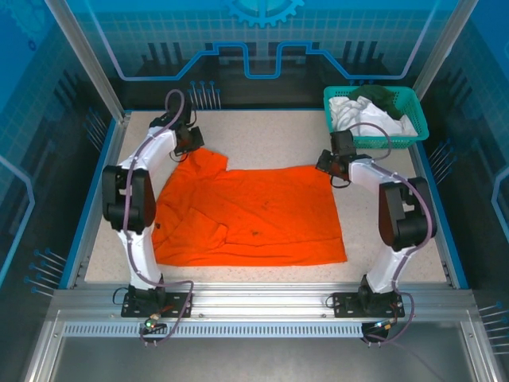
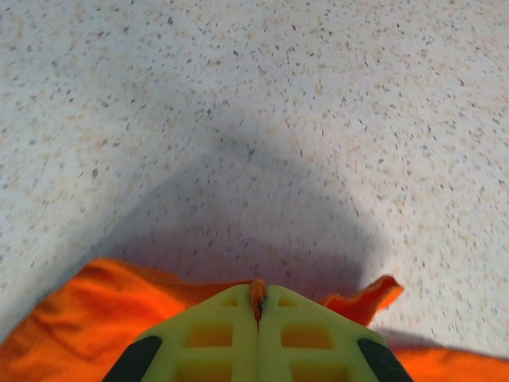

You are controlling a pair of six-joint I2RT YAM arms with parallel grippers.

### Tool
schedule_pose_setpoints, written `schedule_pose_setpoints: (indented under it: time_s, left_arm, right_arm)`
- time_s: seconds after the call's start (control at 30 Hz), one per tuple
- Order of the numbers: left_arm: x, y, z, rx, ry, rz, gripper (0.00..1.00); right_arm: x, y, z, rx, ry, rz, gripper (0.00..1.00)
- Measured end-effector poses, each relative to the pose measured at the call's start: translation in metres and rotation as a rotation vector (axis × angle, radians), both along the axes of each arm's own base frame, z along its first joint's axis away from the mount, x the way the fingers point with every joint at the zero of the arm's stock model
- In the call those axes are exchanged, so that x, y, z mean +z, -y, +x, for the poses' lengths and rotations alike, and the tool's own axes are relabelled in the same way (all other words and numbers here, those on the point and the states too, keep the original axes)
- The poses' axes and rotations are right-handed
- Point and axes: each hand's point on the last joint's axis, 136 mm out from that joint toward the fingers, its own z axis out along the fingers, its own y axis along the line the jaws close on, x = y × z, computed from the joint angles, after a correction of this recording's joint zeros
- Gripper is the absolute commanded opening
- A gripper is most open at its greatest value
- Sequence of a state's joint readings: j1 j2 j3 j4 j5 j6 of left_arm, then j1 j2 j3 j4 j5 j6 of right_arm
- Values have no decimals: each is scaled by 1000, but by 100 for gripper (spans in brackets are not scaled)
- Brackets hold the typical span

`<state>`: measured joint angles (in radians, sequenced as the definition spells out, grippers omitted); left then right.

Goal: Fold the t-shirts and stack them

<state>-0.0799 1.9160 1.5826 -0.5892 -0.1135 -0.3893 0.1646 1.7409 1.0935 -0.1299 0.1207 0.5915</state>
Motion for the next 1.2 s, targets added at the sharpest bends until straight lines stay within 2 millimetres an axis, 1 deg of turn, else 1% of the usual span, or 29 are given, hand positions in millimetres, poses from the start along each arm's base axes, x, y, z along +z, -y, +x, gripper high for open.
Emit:
schedule_pose_setpoints:
  time_s: [0.1,0.2,0.33,0.5,0.6,0.77,1.0,1.2]
  left_arm:
    - [10,3,-20,-10,23,-15,0]
    - [16,9,-43,-27,41,-28,0]
    - [13,13,-80,-17,25,-49,0]
    - [3,8,-123,33,-8,-79,0]
    - [3,4,-147,67,-18,-93,0]
    - [7,2,-170,124,-17,-128,0]
    - [-14,-2,-210,196,-112,-152,0]
    - [-18,-4,-227,238,-159,-166,0]
  right_arm:
    - [9,-2,-13,40,31,3,0]
    - [14,-2,-26,68,51,-1,0]
    - [18,0,-42,97,70,1,0]
    - [12,17,-59,80,63,15,0]
    - [4,21,-66,72,48,20,0]
    - [-4,24,-76,70,33,30,0]
    - [-6,28,-83,63,36,37,0]
    - [-14,33,-90,47,12,40,0]
